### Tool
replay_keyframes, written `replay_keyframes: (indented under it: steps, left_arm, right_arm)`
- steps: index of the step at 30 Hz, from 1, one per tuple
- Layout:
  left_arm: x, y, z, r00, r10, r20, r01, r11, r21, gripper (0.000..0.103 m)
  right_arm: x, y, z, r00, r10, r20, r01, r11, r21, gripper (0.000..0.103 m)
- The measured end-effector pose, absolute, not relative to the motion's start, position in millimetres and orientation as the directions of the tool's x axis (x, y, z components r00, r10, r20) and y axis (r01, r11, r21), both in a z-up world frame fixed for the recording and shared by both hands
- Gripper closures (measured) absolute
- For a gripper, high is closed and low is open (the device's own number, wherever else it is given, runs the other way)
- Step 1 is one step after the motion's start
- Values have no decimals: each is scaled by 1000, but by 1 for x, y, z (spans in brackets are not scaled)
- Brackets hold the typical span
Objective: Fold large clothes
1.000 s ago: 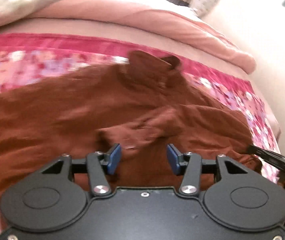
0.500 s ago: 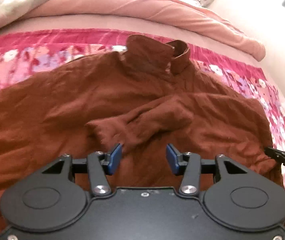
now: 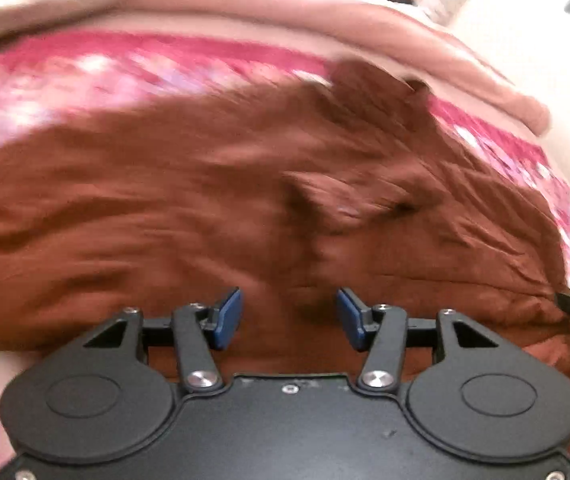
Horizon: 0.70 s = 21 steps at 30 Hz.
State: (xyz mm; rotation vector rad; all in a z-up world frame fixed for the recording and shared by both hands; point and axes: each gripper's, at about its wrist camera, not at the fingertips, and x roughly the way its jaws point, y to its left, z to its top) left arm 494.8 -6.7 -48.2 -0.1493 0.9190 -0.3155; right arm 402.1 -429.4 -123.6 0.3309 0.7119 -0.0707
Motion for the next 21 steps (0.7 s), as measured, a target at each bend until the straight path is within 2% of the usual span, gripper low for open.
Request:
replay_keyframes:
  steps: [3,7,10,13,15,18,21]
  left_arm:
    - [477,65,-39,638,-237,-733,90,968,-234,49]
    - [470,186,-43,663,-37,-747,-189,958,-214,50]
    - [464,273,-49,654,55,-754,-384,883,-269,51]
    - [455,337,-54,665,90,-741,-502,789,-355,51]
    - [455,365,-57,673,67,-737,-518,753,-405,51]
    - [460,385,-65,684,16,-729,-521,710,-473,51]
    - [467,385,-69,694,10,-720,-515,706,-486,52]
  right_arm:
    - [391,-422,-109,781,59,-622,152,948,280,93]
    - [390,-400,-97,779,63,-624,110,966,234,91]
    - [392,-385,-93,784,74,-617,89,969,229,90]
    - [394,-372,-96,778,86,-622,76,970,229,89]
    - [397,-363,-99,770,94,-631,64,973,224,89]
    - [398,-353,-100,765,105,-635,47,975,218,89]
    - [400,-348,-99,762,95,-640,52,977,206,89]
